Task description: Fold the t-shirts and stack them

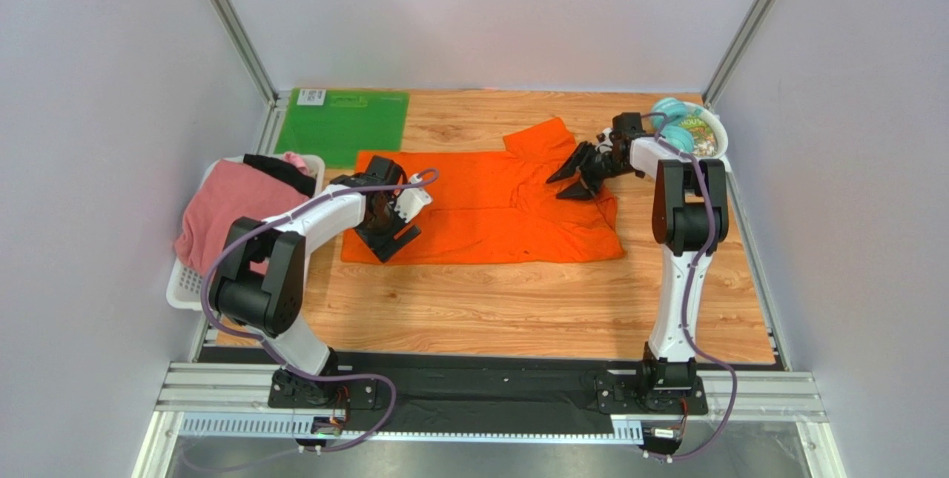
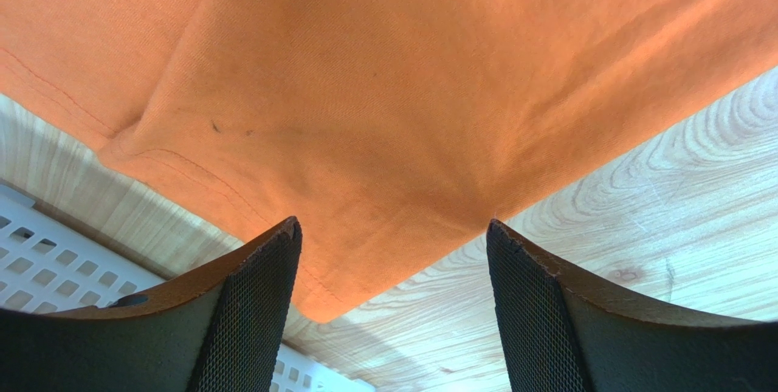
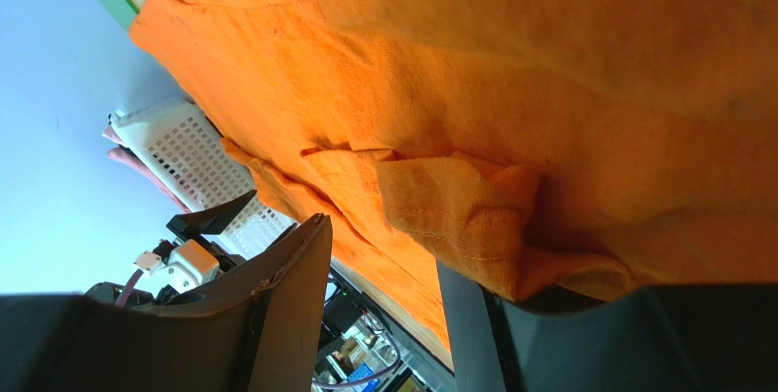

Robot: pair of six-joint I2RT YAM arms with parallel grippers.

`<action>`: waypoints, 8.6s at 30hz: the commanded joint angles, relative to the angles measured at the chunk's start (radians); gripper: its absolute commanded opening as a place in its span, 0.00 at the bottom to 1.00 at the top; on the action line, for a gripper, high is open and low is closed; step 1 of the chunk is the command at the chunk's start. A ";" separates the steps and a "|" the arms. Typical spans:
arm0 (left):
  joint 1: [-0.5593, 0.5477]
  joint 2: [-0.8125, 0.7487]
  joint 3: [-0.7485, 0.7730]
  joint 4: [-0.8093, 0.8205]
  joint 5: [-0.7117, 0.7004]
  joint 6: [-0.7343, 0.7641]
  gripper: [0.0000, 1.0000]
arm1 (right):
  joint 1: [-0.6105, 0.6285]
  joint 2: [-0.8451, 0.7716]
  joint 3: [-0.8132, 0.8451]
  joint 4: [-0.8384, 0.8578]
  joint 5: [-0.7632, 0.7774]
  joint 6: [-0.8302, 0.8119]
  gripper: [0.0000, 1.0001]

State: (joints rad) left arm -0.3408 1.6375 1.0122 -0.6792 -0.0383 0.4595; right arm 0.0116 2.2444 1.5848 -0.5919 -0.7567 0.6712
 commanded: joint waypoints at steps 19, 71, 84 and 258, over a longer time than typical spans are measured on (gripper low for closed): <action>-0.004 -0.070 -0.081 0.040 -0.031 0.039 0.80 | 0.002 -0.630 -0.360 -0.102 0.229 -0.096 0.55; 0.056 -0.019 -0.087 0.092 -0.066 0.030 0.80 | 0.014 -0.399 -0.441 -0.074 0.460 -0.073 0.53; 0.128 -0.099 -0.110 0.052 -0.017 0.077 0.80 | -0.111 -0.399 -0.428 -0.157 0.619 -0.116 0.53; 0.189 0.699 0.936 -0.088 0.189 -0.343 0.79 | -0.104 0.374 0.715 -0.029 0.181 -0.200 0.29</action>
State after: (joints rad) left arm -0.1482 2.3478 1.9751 -0.7391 0.1196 0.1188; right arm -0.0929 2.5999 2.3039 -0.6624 -0.5625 0.4698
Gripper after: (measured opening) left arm 0.790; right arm 0.294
